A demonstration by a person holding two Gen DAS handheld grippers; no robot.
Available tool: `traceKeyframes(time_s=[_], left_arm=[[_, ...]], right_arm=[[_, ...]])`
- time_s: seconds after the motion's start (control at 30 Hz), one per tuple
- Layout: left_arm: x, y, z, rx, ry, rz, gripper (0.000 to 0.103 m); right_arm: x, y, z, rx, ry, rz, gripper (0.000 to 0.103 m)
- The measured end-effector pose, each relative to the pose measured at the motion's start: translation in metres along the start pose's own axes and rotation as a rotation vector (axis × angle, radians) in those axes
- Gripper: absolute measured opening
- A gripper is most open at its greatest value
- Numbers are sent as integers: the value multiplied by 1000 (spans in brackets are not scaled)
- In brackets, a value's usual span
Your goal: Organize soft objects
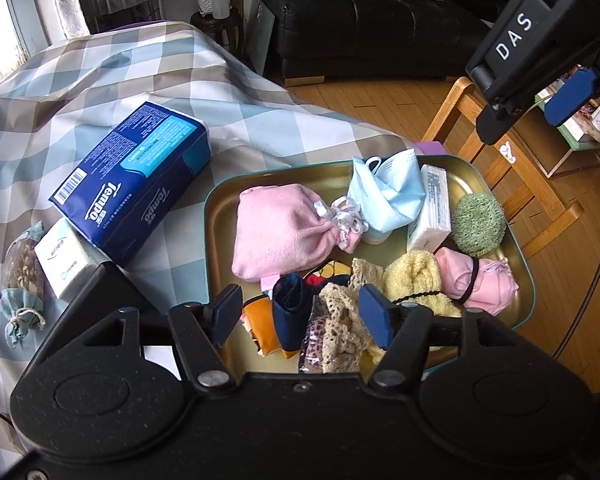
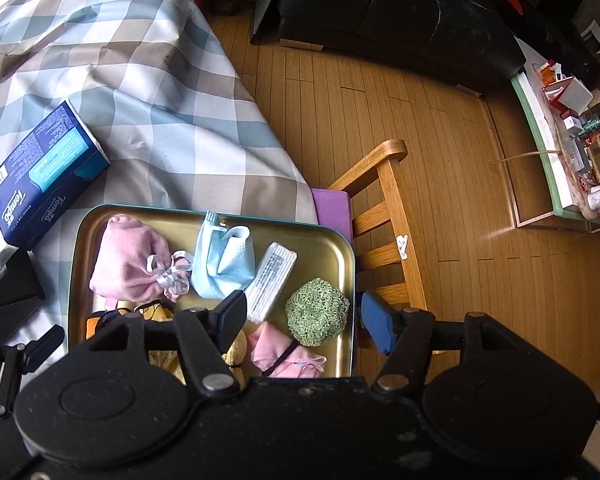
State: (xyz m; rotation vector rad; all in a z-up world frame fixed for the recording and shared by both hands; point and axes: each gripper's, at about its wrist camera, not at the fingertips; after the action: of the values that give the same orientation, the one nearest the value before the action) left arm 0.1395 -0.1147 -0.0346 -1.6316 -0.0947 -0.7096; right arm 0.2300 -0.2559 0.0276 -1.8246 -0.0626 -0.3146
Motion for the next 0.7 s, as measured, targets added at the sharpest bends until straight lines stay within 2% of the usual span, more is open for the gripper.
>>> traceKeyframes(time_s=[0.4,0.7], left_arm=[[-4,-12,19,67,-1,26,63],[-14,-26,59,118,8,11,65]], right_arm=[[-3,3,6,-7,-25,16,62],[-3,-1,20,4,-54,22,62]])
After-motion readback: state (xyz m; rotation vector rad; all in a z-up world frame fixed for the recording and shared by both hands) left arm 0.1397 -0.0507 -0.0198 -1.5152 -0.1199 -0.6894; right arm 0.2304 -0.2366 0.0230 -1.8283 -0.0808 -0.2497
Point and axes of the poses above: each gripper's, at about its wrist camera, not at the fingertips, and y roughly the way its jaws point, z to its left, x to its top, and after that the axes turned 6 degrees about y, right-handed
